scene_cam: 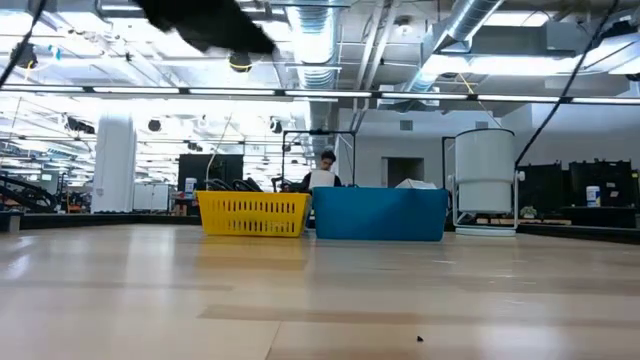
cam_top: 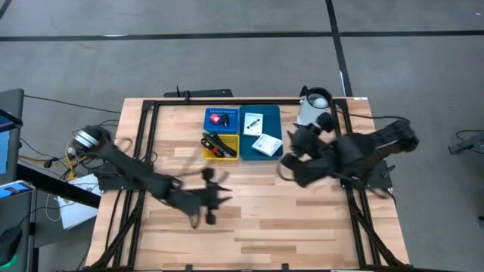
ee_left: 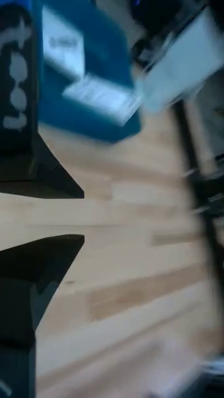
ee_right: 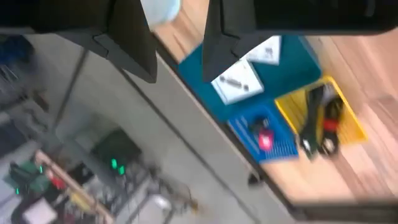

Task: Pick and place items into bin
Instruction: Return to Home Position

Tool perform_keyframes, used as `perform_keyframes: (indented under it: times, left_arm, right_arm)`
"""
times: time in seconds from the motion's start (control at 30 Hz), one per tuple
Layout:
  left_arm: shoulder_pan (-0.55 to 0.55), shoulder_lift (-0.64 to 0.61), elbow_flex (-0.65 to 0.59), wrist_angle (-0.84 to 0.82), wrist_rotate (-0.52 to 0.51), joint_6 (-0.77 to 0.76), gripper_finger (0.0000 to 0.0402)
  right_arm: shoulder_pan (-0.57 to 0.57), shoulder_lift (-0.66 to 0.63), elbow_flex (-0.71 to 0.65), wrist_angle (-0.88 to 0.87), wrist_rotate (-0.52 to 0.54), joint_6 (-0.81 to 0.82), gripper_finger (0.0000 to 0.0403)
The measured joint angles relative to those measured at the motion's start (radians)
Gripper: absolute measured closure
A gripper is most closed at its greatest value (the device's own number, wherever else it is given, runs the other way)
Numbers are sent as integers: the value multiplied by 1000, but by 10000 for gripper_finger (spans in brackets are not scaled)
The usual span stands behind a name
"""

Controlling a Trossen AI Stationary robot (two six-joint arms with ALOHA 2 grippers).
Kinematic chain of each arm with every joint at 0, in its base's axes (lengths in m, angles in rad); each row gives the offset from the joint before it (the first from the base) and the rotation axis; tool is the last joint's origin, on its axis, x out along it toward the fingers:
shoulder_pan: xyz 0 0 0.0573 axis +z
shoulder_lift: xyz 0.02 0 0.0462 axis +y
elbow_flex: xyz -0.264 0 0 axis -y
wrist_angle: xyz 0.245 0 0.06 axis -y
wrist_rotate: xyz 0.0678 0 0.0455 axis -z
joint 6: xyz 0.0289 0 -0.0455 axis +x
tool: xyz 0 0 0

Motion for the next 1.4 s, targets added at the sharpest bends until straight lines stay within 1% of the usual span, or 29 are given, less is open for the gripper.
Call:
perform_keyframes:
  times: [0.07, 0.13, 0.2, 0.3, 0.43, 0.5, 0.63, 0.77, 0.9, 1.1, 1.2, 1.27, 1.4]
  left_arm:
    - [-21, -137, -82, 46, -36, -1, 307]
    - [-41, -277, -181, 100, -31, 5, 307]
    - [-56, -412, -278, 184, -6, 19, 307]
    - [-72, -607, -425, 278, 3, 21, 307]
    - [-72, -830, -576, 320, -9, 20, 307]
    - [-72, -925, -633, 320, -17, 17, 307]
    - [-72, -1069, -725, 342, -17, 14, 307]
    - [-72, -1180, -793, 343, -19, 15, 307]
    - [-72, -1258, -849, 306, -49, -18, 307]
    - [-72, -1326, -856, 131, -102, -119, 307]
    - [-72, -1333, -857, 97, -122, -145, 307]
    - [-72, -1333, -857, 95, -125, -146, 307]
    - [-72, -1333, -858, 83, -139, -146, 307]
  right_arm:
    - [54, -73, -69, 26, 19, 2, 282]
    - [98, -143, -161, 100, 33, -2, 282]
    - [142, -219, -281, 182, 35, -14, 282]
    - [185, -343, -484, 375, 58, -48, 282]
    - [212, -492, -752, 683, 44, -150, 282]
    - [217, -555, -865, 830, 24, -207, 282]
    - [217, -671, -1064, 1088, -7, -302, 282]
    - [216, -757, -1225, 1270, -22, -355, 282]
    - [217, -820, -1348, 1370, -23, -358, 282]
    - [239, -896, -1462, 1452, -30, -358, 282]
    - [257, -940, -1503, 1482, -93, -361, 282]
    - [270, -980, -1539, 1533, -162, -390, 282]
    - [296, -1083, -1619, 1689, -325, -522, 282]
